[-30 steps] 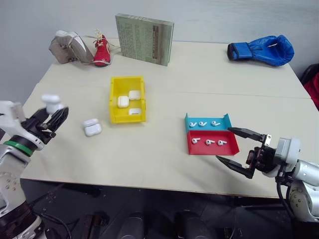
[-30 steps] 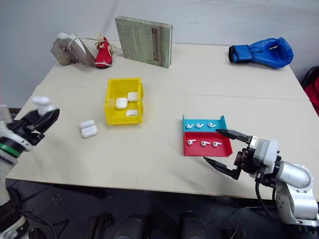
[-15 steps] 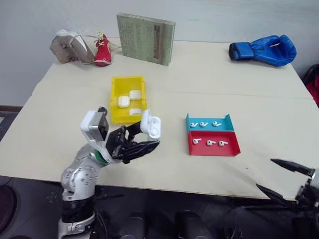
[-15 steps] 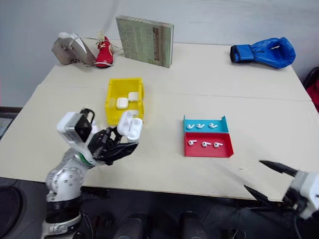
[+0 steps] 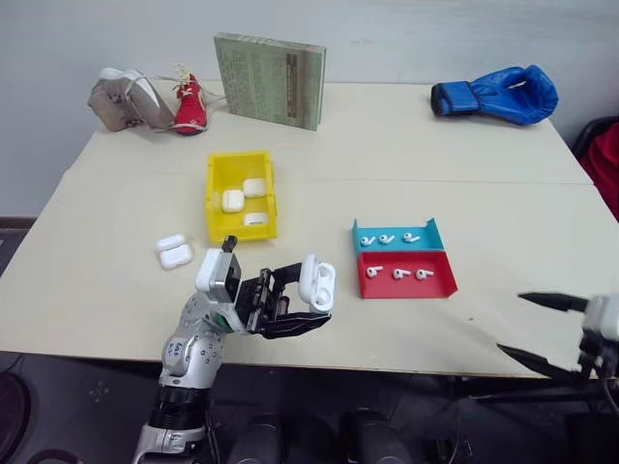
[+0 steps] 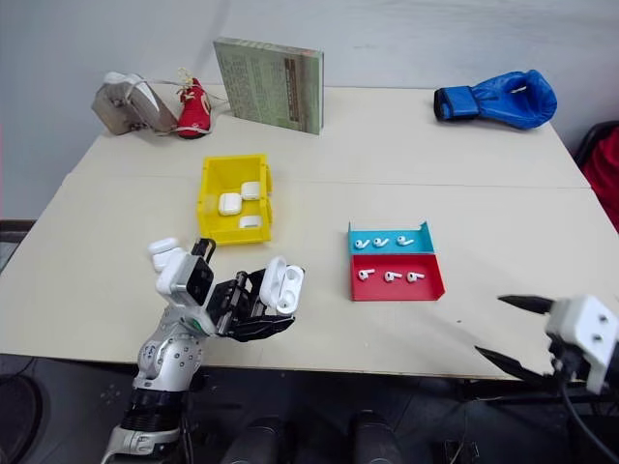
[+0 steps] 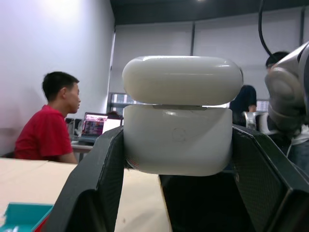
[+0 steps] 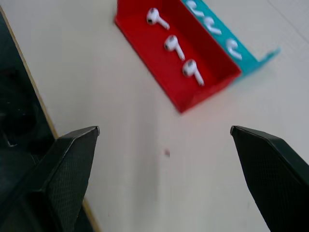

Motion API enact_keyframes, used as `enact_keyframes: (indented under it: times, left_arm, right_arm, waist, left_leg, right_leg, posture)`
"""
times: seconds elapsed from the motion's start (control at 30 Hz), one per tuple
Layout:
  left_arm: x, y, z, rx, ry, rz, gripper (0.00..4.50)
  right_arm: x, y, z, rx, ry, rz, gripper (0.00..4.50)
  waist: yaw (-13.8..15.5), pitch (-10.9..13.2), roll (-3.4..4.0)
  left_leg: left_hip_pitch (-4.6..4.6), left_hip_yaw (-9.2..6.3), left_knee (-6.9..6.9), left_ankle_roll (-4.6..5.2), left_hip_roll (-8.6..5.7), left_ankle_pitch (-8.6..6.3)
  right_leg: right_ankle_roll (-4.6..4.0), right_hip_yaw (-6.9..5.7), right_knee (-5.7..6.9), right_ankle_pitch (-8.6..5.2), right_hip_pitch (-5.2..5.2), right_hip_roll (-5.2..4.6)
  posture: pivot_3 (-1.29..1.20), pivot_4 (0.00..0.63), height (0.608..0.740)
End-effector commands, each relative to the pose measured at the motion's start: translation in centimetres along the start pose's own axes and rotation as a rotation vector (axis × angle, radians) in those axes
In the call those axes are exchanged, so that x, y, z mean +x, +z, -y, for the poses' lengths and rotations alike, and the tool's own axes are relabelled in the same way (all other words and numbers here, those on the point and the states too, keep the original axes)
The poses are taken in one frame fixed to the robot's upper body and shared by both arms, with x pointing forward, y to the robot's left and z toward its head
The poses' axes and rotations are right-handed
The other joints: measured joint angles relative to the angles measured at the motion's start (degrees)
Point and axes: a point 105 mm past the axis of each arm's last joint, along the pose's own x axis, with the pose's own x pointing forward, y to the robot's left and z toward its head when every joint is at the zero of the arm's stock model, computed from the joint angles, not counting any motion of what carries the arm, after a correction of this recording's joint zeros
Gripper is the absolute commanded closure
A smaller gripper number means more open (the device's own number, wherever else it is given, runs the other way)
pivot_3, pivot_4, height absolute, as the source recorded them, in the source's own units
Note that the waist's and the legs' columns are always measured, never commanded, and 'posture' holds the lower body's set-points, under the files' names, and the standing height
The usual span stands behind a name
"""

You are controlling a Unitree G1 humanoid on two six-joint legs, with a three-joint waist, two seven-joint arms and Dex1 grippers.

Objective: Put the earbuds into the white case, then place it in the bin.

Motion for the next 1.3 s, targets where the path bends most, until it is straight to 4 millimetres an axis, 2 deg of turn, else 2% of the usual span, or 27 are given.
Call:
enact_keyframes:
  times: [0.03, 0.13, 0.2, 0.4, 0.47, 0.73, 0.87, 1.0, 1.3]
  left_arm:
    - [-0.1, -0.1, 0.0, 0.022, 0.02, 0.006, 1.71]
    - [-0.2, -0.1, -0.2, 0.036, 0.043, 0.012, 1.71]
    - [-0.2, -0.1, -0.3, 0.043, 0.053, 0.015, 1.71]
    - [-0.1, -0.2, -0.2, 0.049, 0.055, 0.013, 1.71]
    - [-0.2, -0.3, -0.1, 0.044, 0.056, 0.011, 1.71]
    - [0.1, -0.7, 0.3, 0.043, 0.061, 0.005, 1.71]
    - [0.2, -0.7, 0.6, 0.041, 0.057, -0.001, 1.71]
    - [0.4, -0.8, 0.9, 0.036, 0.064, 0.001, 1.71]
    - [0.2, -0.8, 0.8, 0.043, 0.07, -0.011, 1.71]
  right_arm:
    - [1.8, 2.8, 0.8, -0.006, 0.07, -0.046, 0.0]
    - [3.1, 4.2, 1.2, -0.014, 0.114, -0.085, 0.0]
    - [4.0, 4.0, 1.4, -0.045, 0.148, -0.139, 0.38]
    - [6.0, 3.4, 2.5, -0.089, 0.171, -0.233, 2.37]
    - [6.8, 3.4, 3.3, -0.116, 0.147, -0.242, 2.37]
    - [8.6, 2.8, 4.1, -0.187, 0.177, -0.309, 2.37]
    - [9.4, 2.7, 5.1, -0.194, 0.121, -0.328, 2.37]
    - [10.4, 2.6, 4.5, -0.202, 0.168, -0.333, 2.37]
    - [11.4, 2.4, 5.1, -0.228, 0.185, -0.374, 2.37]
  waist:
    - [0.31, 0.0, 0.0]
    - [1.39, 0.01, -0.01]
    - [1.63, 0.01, -0.01]
    - [1.33, 0.01, 0.0]
    - [1.25, 0.01, 0.0]
    - [1.2, 0.01, 0.0]
    - [1.18, 0.01, 0.0]
    - [1.16, 0.0, 0.01]
    - [1.03, 0.0, 0.01]
  left_leg:
    - [-0.05, -0.08, 0.03, 0.0, -0.01, -0.01]
    - [-0.28, -0.24, 0.09, 0.0, -0.03, -0.01]
    - [-0.39, -0.4, 0.09, -0.01, -0.05, -0.01]
    - [-0.97, -0.56, 0.37, 0.01, -0.12, -0.02]
    - [-0.99, -0.56, 0.43, 0.01, -0.12, -0.02]
    - [-1.08, -0.57, 0.5, 0.01, -0.11, -0.02]
    - [-1.08, -0.56, 0.54, 0.01, -0.11, -0.02]
    - [-1.1, -0.56, 0.53, 0.0, -0.11, -0.02]
    - [-1.11, -0.56, 0.6, 0.0, -0.11, -0.03]
  right_leg:
    - [0.03, -0.02, 0.02, 0.01, -0.04, 0.0]
    - [0.07, -0.09, 0.06, 0.04, -0.26, -0.02]
    - [0.07, -0.15, 0.01, 0.04, -0.29, -0.03]
    - [0.11, -0.2, 0.03, 0.06, -0.66, -0.04]
    - [0.12, -0.22, 0.07, 0.06, -0.69, -0.03]
    - [0.12, -0.22, 0.12, 0.06, -0.76, -0.04]
    - [0.12, -0.21, 0.17, 0.06, -0.78, -0.04]
    - [0.12, -0.21, 0.2, 0.06, -0.83, -0.04]
    - [0.12, -0.21, 0.25, 0.06, -0.85, -0.04]
  posture:
    - [0.0, 0.15, 0.74]
    - [0.0, 0.15, 0.74]
    - [0.0, 0.15, 0.74]
    - [0.0, 0.15, 0.74]
    - [0.0, 0.15, 0.74]
    - [0.0, 0.15, 0.74]
    - [0.0, 0.15, 0.74]
    - [0.0, 0.15, 0.74]
    - [0.0, 0.15, 0.74]
